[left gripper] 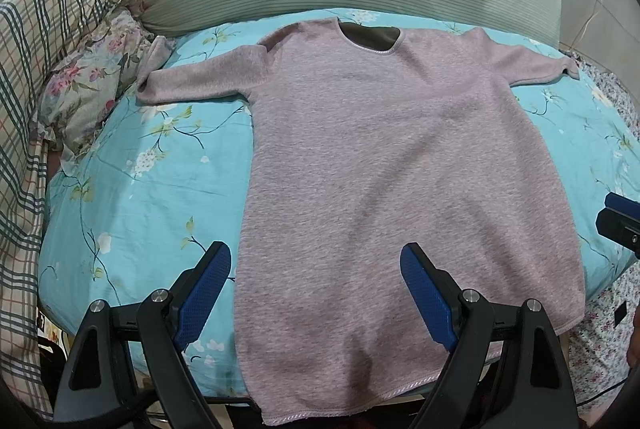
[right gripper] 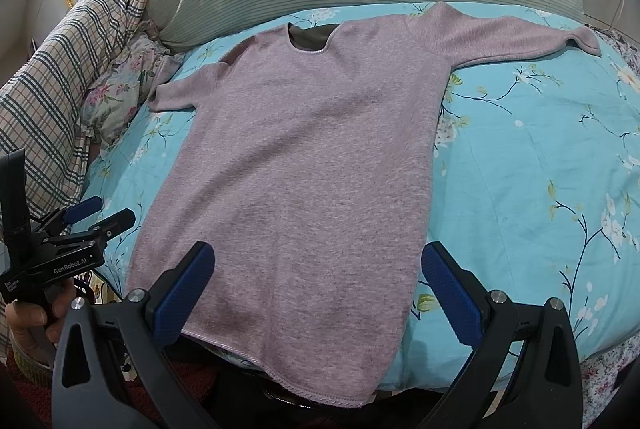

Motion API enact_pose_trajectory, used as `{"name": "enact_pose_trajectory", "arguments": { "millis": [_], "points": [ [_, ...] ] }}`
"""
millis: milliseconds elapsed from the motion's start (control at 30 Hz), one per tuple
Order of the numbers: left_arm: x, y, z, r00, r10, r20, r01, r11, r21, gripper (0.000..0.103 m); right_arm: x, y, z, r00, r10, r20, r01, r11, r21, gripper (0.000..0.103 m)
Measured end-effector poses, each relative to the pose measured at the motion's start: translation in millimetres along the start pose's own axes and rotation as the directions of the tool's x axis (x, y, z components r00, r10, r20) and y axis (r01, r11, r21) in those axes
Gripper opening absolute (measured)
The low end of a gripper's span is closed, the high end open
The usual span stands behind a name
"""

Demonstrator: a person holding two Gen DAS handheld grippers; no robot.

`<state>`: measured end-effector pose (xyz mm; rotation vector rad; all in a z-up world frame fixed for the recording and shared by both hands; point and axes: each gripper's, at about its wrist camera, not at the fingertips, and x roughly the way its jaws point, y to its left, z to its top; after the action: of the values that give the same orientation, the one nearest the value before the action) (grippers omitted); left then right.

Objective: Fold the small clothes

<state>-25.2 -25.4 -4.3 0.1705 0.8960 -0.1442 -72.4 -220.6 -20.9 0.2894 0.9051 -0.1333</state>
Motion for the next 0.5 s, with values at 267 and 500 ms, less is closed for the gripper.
{"name": "enact_pose_trajectory", "arguments": {
  "millis": [267,500],
  "points": [
    [1.9,-0.9,2.5,1.0,-0.006,-0.005,0.006,1.0,-0.003,0.087,2.3,0.5,1.3,1.0,0.003,0.003,-0.003,1.0,0.001,0.103],
    [3.3,-0.2,4.9,1.0,-0.012,-0.005,0.012,1.0,-0.008,0.087,-1.6,-5.3,4.6,1.0,0.001,-0.002,-0.001,1.0,0.005,0.103]
  ]
}}
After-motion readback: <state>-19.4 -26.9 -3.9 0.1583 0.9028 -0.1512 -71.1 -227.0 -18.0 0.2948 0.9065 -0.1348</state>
